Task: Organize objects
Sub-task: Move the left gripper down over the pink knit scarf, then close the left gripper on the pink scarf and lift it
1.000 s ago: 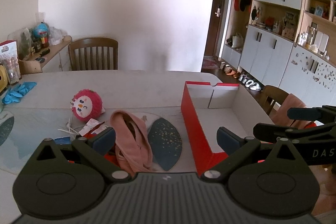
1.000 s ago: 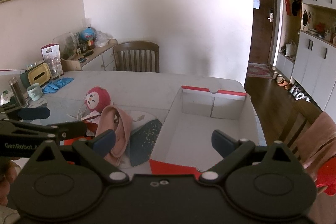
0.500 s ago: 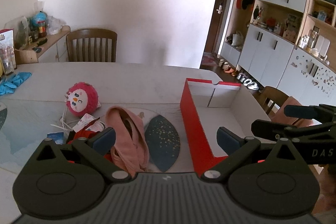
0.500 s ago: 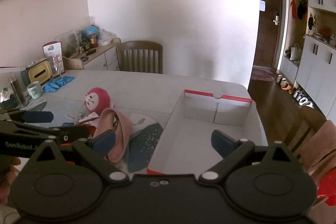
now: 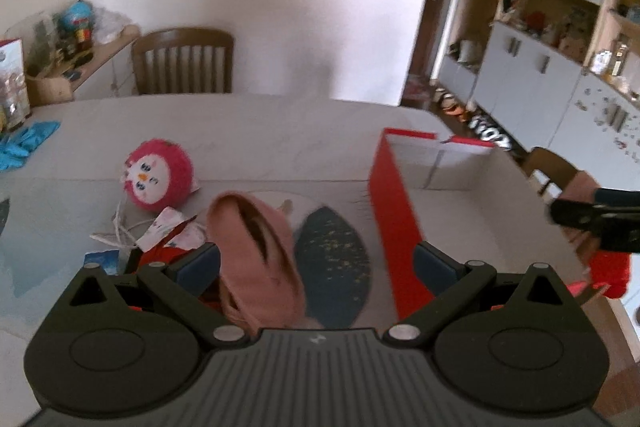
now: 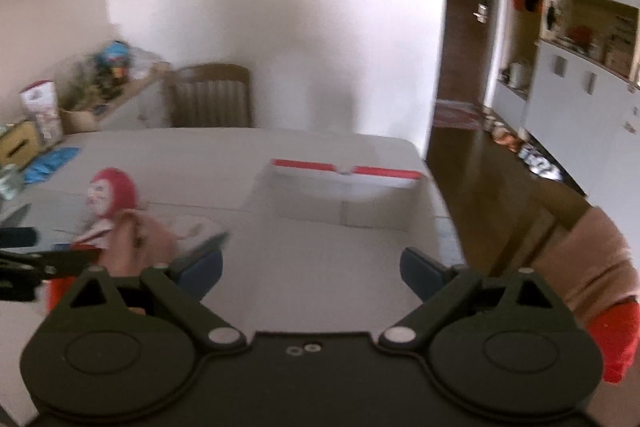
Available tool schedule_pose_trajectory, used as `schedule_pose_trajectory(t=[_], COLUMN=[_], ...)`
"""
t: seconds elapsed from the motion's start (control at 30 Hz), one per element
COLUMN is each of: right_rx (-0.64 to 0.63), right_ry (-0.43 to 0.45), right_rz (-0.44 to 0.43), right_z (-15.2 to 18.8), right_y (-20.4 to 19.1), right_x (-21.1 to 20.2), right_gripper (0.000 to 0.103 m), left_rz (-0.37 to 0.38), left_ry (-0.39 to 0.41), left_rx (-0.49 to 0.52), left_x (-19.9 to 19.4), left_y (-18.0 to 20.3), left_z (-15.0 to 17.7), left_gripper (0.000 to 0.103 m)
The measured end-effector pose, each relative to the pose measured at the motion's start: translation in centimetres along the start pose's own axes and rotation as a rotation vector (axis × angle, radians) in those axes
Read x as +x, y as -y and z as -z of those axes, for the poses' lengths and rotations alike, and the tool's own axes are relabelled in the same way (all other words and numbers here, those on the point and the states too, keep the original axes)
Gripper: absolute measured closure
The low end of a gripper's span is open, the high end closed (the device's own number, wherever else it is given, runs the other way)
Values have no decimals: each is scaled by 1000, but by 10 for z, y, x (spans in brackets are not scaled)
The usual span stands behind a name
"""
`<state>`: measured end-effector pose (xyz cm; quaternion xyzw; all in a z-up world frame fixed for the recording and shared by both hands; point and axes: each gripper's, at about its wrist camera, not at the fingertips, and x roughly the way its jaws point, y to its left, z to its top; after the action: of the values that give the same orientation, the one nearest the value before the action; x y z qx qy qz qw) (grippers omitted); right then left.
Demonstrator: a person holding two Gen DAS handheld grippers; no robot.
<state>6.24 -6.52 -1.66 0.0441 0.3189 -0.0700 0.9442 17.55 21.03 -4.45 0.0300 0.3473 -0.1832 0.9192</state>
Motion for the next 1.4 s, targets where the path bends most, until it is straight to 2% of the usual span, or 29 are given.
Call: schedule_pose_trajectory(t=[0.3, 0.5, 0.6, 0.8, 0.9, 0.93, 1.03, 1.07, 1.2, 1.27, 1.37, 1.4], right_rx=[19, 17, 11, 30, 51, 56, 67, 74, 84, 77, 83, 89], right_ry=[-50, -103, -141, -219, -257, -271, -313, -323, -348, -354, -360, -362], right_rz=[116, 182, 200, 217, 219, 222, 220, 213, 199, 199, 195, 189], right_z=[0, 4, 7, 12, 15, 16, 18, 19, 21, 21, 21, 20], right_y=[45, 65, 71, 82, 89, 90, 93, 93, 93, 92, 92, 93], right_x=[35, 60, 73, 95, 105, 108, 116, 117, 122, 123, 123, 124], right_gripper=[12, 15, 21, 32, 43, 49, 57, 66, 77, 85, 91, 93], left_rz=[-71, -125, -146, -188, -199, -200, -205, -207, -204, -203, -208, -211], left_ry=[-96, -191, -205, -254, -266, -268, -281, -281, -274, -271, -262, -259], left_rx=[-18, -5, 27, 52, 67, 71, 93, 97, 101, 116, 133, 137], left_x=[61, 102, 116, 140, 145, 146, 151, 152, 153, 153, 151, 150], left_y=[-20, -27, -25, -26, -24, -23, -20, -19, -18, -16, -13, -13], left_z=[5, 10, 14, 18, 20, 20, 21, 21, 21, 21, 20, 20], left_gripper=[0, 1, 1, 15, 16, 18, 27, 30, 40, 53, 70, 73])
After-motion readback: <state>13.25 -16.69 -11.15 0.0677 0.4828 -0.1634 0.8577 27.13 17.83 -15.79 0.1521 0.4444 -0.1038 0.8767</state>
